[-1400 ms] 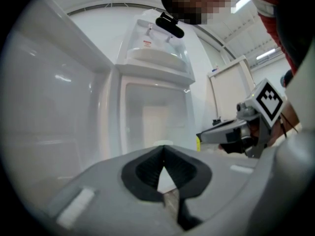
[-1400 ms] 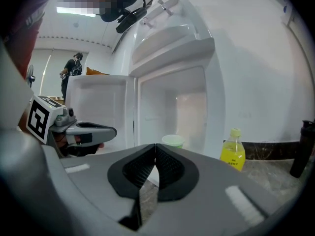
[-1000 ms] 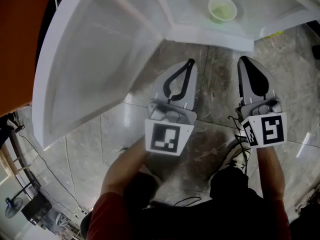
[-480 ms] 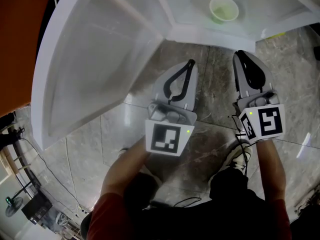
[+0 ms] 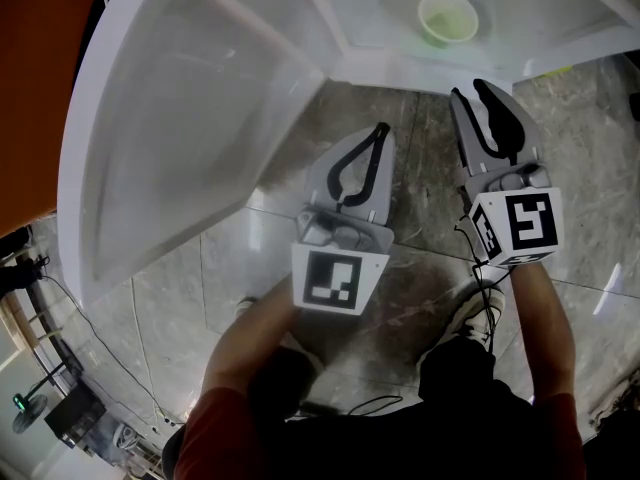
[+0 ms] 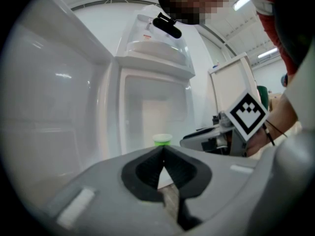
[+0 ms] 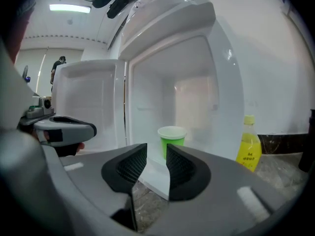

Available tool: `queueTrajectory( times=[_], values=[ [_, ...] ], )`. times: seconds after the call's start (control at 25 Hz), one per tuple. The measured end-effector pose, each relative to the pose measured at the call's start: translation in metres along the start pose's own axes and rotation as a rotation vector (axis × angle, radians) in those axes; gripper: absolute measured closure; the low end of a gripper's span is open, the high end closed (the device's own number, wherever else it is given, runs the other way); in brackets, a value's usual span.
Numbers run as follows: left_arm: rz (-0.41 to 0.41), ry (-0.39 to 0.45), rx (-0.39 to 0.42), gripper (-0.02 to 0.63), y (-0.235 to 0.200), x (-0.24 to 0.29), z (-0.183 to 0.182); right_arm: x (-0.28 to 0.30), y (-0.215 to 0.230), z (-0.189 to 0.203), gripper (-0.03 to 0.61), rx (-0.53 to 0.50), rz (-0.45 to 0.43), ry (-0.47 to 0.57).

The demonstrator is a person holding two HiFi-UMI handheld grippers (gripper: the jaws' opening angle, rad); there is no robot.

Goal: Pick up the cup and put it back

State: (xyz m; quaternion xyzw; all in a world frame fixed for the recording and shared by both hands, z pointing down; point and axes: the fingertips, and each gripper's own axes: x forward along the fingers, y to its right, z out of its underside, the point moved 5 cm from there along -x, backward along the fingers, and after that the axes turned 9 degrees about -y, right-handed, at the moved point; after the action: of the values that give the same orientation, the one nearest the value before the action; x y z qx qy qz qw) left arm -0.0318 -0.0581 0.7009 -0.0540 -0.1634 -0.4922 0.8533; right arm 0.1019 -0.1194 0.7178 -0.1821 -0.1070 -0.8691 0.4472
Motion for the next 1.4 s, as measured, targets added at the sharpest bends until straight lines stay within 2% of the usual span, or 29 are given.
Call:
queueTrajectory(
  times=[0.12, 0.32, 0.68, 0.84, 0.92, 1.12, 1.4],
  values=[
    [-0.001, 0.000, -0.009, 0.612, 0.000, 0.001, 0.002, 0.007, 0.002, -0.002, 0.451, 0.006, 0.017, 0.006],
    [-0.002, -0.011, -0.011, 0.614, -0.001, 0.003, 0.006, 0.021, 0.009, 0.000, 0.417, 0.127, 0.028, -0.008],
    [0.004, -0.034, -0.013, 0.612, 0.000, 0.004, 0.014, 0.046, 0.020, -0.002, 0.299, 0.117, 0.072, -0.014],
    [0.002, -0.050, -0.018, 0.612, 0.001, 0.005, 0.018, 0.055, 0.022, -0.007, 0.249, 0.048, 0.133, -0.005],
    [0.001, -0.054, -0.020, 0.612, 0.001, 0.004, 0.020, 0.059, 0.023, -0.007, 0.230, 0.048, 0.151, -0.005],
    [-0.001, -0.062, -0.020, 0.612, 0.003, 0.003, 0.026, 0.074, 0.033, 0.000, 0.213, 0.128, 0.151, -0.024],
    [0.008, -0.070, -0.022, 0.612, 0.008, 0.000, 0.030, 0.086, 0.038, -0.002, 0.213, 0.130, 0.139, -0.047]
  ],
)
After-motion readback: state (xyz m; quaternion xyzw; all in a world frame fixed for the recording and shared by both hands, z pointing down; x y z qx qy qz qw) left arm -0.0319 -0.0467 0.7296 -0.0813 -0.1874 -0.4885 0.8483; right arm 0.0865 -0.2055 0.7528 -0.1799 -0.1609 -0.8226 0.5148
